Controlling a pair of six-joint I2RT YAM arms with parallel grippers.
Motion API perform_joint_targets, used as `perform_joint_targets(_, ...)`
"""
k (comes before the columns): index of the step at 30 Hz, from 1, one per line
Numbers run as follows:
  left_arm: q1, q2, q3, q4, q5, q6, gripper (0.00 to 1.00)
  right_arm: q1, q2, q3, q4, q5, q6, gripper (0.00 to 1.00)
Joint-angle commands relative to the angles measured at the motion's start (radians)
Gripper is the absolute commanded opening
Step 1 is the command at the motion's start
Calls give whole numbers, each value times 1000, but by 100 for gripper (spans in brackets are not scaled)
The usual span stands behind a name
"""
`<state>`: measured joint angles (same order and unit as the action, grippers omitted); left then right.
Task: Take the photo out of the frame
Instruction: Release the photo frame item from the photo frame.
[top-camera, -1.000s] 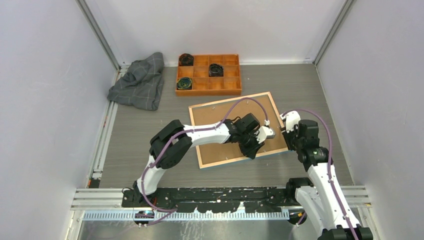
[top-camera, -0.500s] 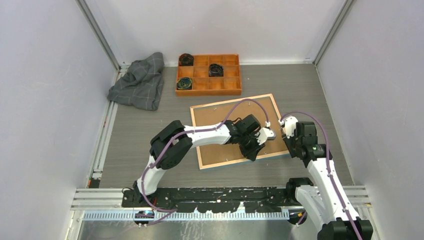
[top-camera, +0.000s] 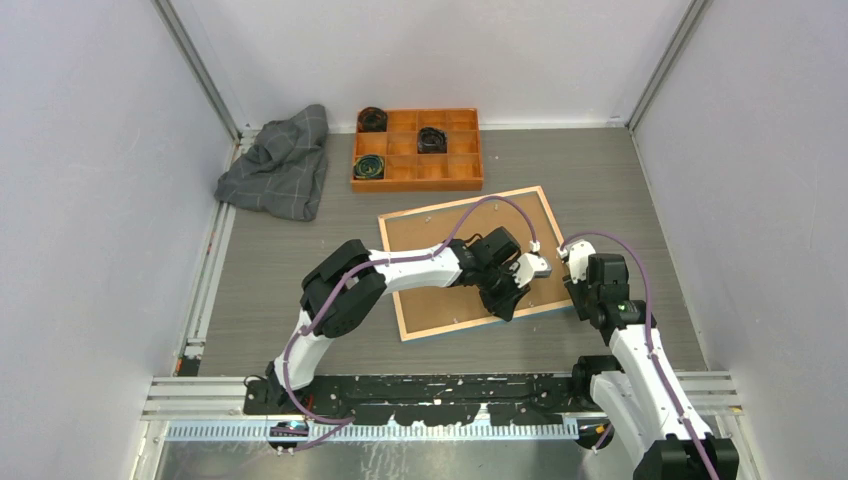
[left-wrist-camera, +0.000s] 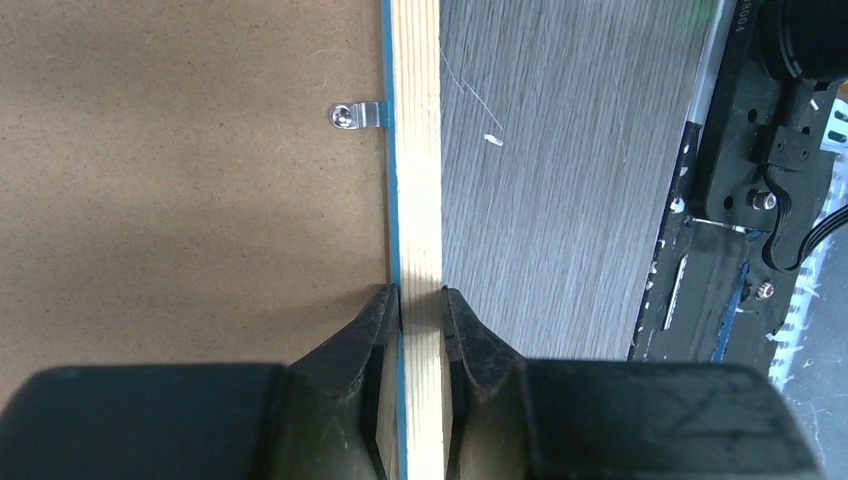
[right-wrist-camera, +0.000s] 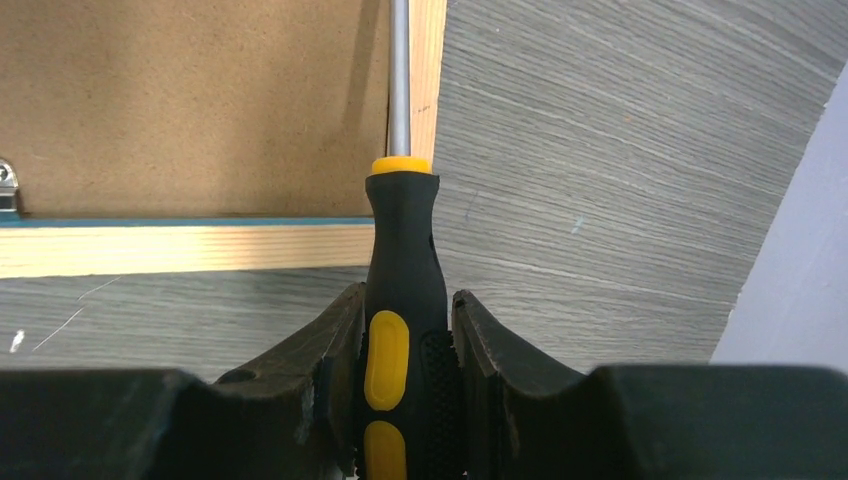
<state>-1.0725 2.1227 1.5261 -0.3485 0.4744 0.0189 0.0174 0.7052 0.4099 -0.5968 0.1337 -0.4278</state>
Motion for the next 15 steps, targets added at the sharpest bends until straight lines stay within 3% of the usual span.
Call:
perform_joint_targets(1,-30,71,-11,-138,112,-47,0,-4,44,-7,229,-3,-21,1)
perform_joint_targets(8,-30,77,-8,-139,113,-48,0,-46,112,18,296,-57,-20,0)
perform_joint_targets(15,-29,71,-6,-141,78,-52,0,-53,99,81,220,-83,-26,1)
